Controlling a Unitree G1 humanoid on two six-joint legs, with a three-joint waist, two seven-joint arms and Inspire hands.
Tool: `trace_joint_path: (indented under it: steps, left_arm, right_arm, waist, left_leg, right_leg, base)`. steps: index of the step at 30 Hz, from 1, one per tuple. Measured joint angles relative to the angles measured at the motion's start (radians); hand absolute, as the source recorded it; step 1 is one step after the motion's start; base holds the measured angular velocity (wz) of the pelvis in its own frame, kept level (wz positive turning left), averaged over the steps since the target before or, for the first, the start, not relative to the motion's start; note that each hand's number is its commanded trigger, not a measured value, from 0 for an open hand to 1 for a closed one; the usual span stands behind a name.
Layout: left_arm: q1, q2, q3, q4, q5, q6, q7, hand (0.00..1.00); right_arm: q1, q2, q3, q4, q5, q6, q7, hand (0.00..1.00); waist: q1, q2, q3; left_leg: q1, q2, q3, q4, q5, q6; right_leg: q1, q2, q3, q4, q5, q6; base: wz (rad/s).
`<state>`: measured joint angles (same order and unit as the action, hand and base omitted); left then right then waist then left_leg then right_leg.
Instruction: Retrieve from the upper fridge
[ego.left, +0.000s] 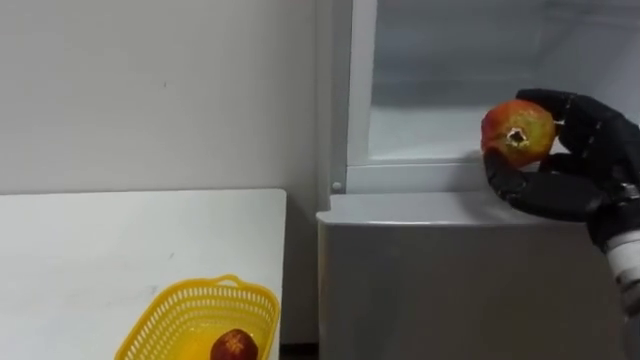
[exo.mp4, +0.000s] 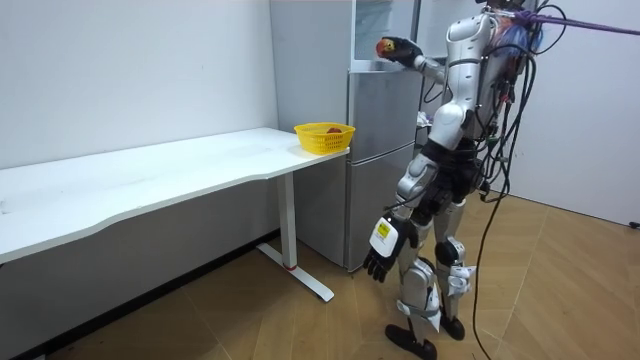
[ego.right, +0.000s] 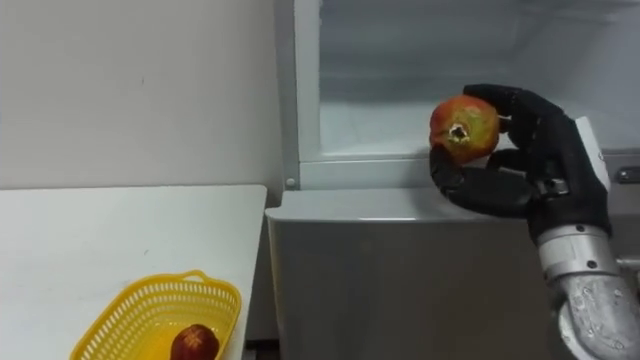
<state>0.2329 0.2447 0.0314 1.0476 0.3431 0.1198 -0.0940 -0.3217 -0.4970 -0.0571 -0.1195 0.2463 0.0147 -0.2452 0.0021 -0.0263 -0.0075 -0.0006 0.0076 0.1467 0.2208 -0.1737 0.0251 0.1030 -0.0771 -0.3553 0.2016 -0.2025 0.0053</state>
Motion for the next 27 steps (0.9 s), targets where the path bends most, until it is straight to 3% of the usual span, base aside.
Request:
trace_joint_path:
  steps: [8,15,23,27]
  left_arm:
    - [-0.007,-0.012,0.001,0.045,0.003,-0.026,0.001,0.00]
    - [-0.037,-0.025,0.001,0.076,0.002,-0.064,0.001,0.00]
    - [-0.067,-0.029,-0.020,0.097,0.001,-0.084,0.004,0.00]
    - [-0.078,-0.029,-0.037,0.114,0.002,-0.084,-0.005,0.00]
  right_arm:
    - [0.096,0.071,-0.005,-0.217,-0.272,-0.026,-0.009,1.00]
    - [0.118,0.092,0.019,-0.297,-0.492,-0.098,-0.013,1.00]
    - [0.118,0.114,0.118,-0.299,-0.593,-0.105,0.027,1.00]
    - [0.118,0.116,0.171,-0.324,-0.644,-0.100,0.058,1.00]
  waist:
    - [0.007,-0.011,0.0048]
    - [0.025,-0.025,0.0064]
    - [0.039,-0.026,0.0069]
    - [0.065,-0.027,0.0064]
  left_leg:
    - [0.028,0.005,0.032,-0.017,0.000,-0.001]
    - [0.029,0.005,0.042,-0.022,0.000,-0.001]
    - [0.021,0.004,0.040,-0.034,-0.001,-0.002]
    - [0.020,0.005,0.040,-0.033,-0.001,-0.002]
  right_leg:
    - [0.001,0.007,0.037,-0.017,0.000,-0.002]
    - [0.001,0.012,0.048,-0.017,0.001,-0.001]
    - [-0.003,0.011,0.035,-0.014,0.001,-0.001]
    - [-0.006,0.009,0.030,-0.013,0.002,0.000]
  base:
    - [-0.12]
    - [-0.04]
    - [0.00]
    - [-0.01]
